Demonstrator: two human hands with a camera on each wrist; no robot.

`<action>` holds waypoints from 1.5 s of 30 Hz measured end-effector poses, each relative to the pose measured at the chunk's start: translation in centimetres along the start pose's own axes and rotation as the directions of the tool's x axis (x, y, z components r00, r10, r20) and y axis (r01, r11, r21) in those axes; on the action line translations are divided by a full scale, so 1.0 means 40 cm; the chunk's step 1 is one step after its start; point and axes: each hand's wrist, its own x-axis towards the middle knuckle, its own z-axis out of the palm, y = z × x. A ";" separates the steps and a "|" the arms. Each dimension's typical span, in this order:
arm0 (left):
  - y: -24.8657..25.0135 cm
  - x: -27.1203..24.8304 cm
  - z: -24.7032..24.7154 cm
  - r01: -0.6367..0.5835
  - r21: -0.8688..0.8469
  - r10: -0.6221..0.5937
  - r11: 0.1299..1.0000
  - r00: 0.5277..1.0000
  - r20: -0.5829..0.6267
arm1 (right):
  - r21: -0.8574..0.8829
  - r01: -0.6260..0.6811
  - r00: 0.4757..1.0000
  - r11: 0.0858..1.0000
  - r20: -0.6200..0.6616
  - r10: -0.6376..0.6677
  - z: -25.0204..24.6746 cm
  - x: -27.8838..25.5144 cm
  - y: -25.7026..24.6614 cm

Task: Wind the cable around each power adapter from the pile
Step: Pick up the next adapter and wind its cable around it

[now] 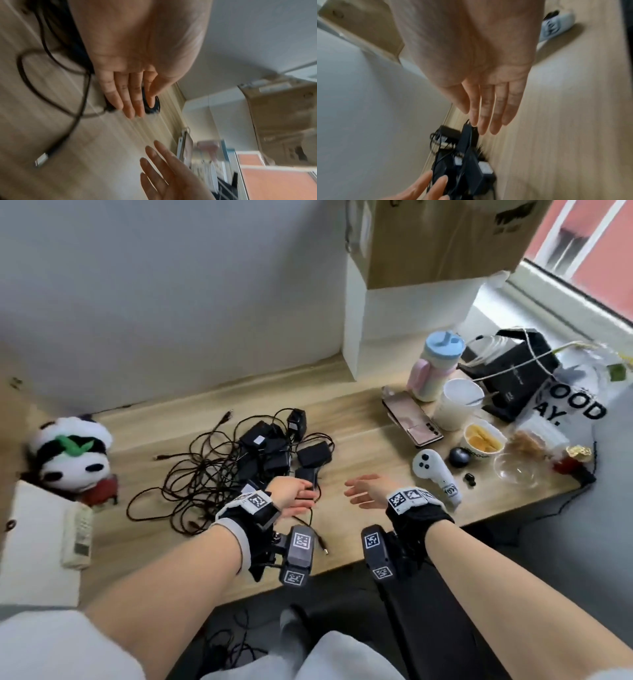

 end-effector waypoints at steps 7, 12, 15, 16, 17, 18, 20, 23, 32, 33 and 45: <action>-0.036 0.009 -0.275 0.020 -0.164 -0.039 0.986 0.993 -0.111 | -0.125 -0.110 0.992 0.986 0.046 0.116 0.210 0.099 -0.105; -0.053 0.044 -0.367 0.005 -0.186 -0.048 0.983 0.973 -0.227 | -0.275 0.013 0.990 0.961 -0.128 -0.050 0.259 0.166 -0.148; -0.051 0.069 -0.394 -0.007 -0.198 -0.045 0.980 0.965 -0.257 | -0.246 0.019 0.983 0.969 -0.171 -0.063 0.261 0.198 -0.179; -0.053 0.077 -0.399 0.000 -0.186 -0.049 0.983 0.963 -0.263 | -0.245 0.000 0.985 0.969 -0.165 -0.042 0.263 0.202 -0.185; -0.057 0.084 -0.405 0.009 -0.151 -0.049 0.988 0.963 -0.265 | -0.260 -0.016 0.988 0.965 -0.153 -0.025 0.269 0.204 -0.187; -0.063 0.094 -0.408 0.021 -0.087 -0.044 0.996 0.963 -0.266 | -0.280 -0.026 0.991 0.960 -0.134 -0.012 0.277 0.202 -0.187; -0.083 0.110 -0.414 0.054 0.080 -0.033 0.995 0.969 -0.245 | -0.302 -0.029 0.996 0.953 -0.088 0.002 0.303 0.195 -0.180; -0.116 0.138 -0.406 0.113 0.201 -0.079 0.973 0.982 -0.171 | -0.379 -0.050 0.999 0.924 0.000 0.055 0.345 0.187 -0.178; -0.154 0.198 -0.363 0.056 0.337 0.031 0.940 0.968 -0.247 | -0.505 0.127 0.973 0.854 0.230 -0.009 0.394 0.202 -0.153; -0.153 0.197 -0.361 0.043 0.340 0.045 0.939 0.968 -0.247 | -0.487 0.170 0.965 0.857 0.259 -0.045 0.396 0.196 -0.157; -0.028 0.069 -0.432 -0.094 -0.589 0.096 0.802 0.995 -0.027 | -0.314 0.542 0.739 0.779 0.620 -0.265 0.357 0.060 -0.399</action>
